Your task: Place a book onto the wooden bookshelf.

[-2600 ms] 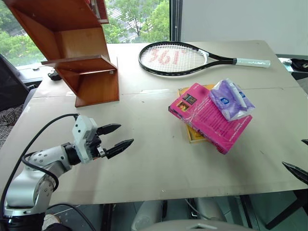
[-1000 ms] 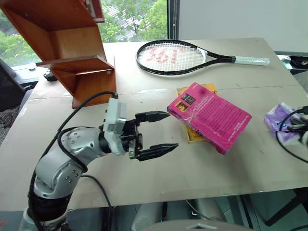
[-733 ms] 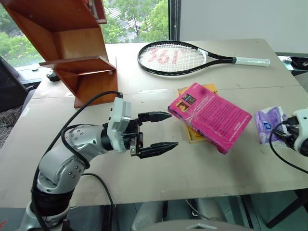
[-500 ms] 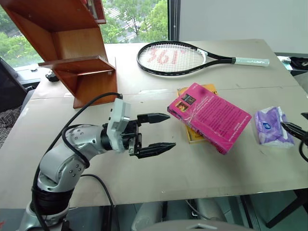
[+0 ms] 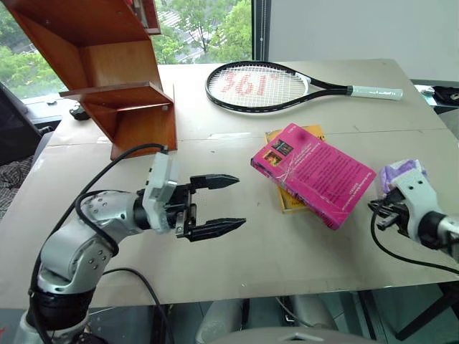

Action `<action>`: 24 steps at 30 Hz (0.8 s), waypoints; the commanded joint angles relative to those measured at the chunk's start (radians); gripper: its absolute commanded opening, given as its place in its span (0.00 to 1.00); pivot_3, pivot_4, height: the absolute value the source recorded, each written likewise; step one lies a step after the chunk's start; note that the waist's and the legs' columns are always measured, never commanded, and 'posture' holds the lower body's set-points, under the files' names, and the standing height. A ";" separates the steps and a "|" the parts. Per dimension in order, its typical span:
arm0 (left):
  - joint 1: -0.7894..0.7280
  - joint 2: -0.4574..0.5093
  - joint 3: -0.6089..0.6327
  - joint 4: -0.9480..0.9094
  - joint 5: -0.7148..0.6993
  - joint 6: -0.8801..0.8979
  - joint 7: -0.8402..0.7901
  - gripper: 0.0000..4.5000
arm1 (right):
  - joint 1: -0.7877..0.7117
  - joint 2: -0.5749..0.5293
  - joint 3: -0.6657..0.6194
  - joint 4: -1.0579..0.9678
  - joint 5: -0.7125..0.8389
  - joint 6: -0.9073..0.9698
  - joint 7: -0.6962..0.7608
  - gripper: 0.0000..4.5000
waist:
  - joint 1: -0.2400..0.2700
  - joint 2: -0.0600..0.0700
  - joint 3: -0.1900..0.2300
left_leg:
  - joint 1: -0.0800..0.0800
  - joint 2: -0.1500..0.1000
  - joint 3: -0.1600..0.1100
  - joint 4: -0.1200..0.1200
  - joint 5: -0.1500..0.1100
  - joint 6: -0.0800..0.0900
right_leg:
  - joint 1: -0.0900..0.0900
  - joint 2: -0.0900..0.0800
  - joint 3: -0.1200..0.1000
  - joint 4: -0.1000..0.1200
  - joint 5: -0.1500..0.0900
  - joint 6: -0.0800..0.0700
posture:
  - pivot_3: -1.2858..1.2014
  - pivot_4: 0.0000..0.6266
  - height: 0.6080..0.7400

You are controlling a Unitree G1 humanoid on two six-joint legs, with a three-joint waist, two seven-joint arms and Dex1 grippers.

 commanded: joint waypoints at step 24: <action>0.276 -0.072 0.068 -0.130 -0.043 0.057 0.246 1.00 | -0.280 -0.008 0.112 0.332 -0.106 -0.445 0.352 0.30 | 0.008 0.002 0.001 | -0.003 0.000 -0.005 -0.008 0.000 0.000 | -0.001 -0.001 -0.005 -0.011 0.000 0.000 | 0.52 0.24 1.00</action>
